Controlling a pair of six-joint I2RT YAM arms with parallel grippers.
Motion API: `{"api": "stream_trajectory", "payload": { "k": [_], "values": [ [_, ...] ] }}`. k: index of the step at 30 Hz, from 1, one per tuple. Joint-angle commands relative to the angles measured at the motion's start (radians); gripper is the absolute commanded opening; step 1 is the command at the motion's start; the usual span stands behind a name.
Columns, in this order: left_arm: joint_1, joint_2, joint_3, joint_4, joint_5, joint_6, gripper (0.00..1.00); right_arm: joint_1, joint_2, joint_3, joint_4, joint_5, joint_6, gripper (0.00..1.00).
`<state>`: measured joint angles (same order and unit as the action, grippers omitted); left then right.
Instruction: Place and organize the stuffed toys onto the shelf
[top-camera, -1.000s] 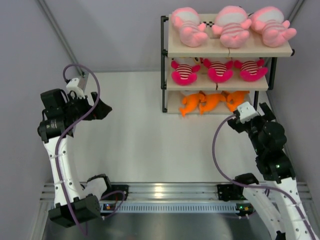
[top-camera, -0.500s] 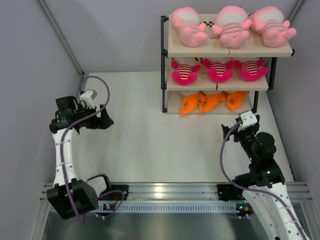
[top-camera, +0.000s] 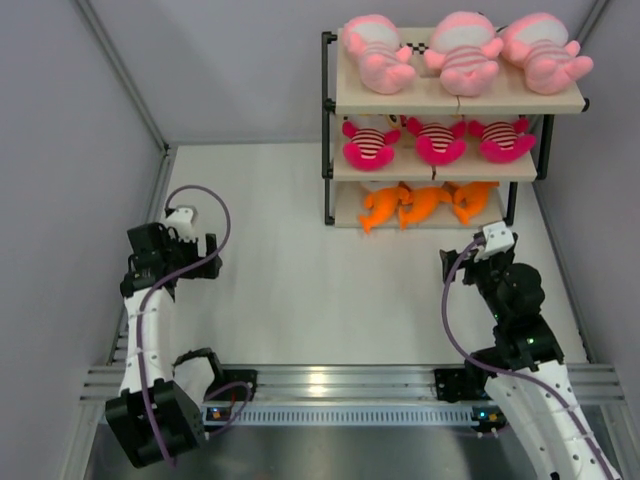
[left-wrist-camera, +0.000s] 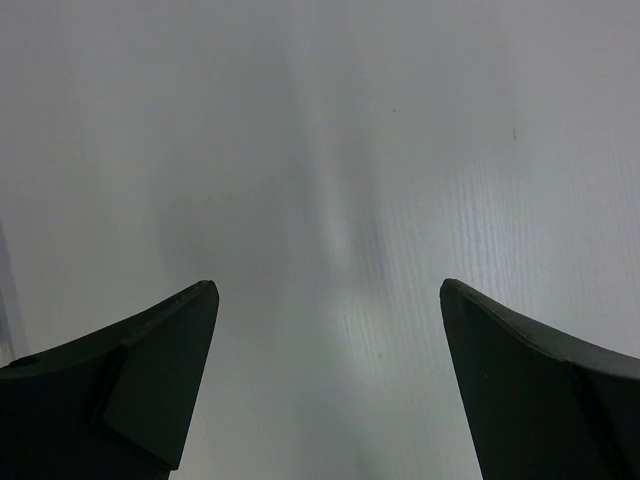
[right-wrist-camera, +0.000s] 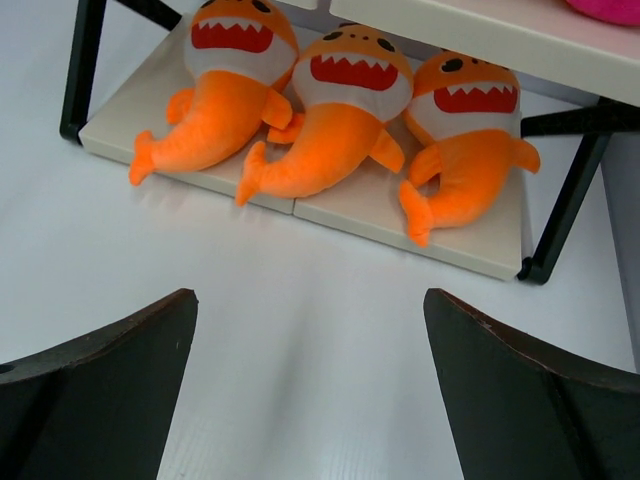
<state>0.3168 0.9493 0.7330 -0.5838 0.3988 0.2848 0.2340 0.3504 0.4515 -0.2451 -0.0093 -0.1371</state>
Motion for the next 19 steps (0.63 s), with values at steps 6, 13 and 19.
{"api": "stream_trajectory", "payload": {
  "k": [6,13,19],
  "values": [
    [-0.001,-0.043,-0.03,0.151,-0.11,-0.093,0.99,0.013,0.039,-0.074,0.127,0.129,0.129,0.96],
    [-0.001,-0.057,-0.033,0.159,-0.117,-0.108,0.99,0.014,-0.011,-0.116,0.156,0.201,0.171,0.96],
    [-0.001,-0.075,-0.043,0.165,-0.113,-0.105,0.98,0.014,0.013,-0.119,0.165,0.2,0.177,0.96]
  ]
}}
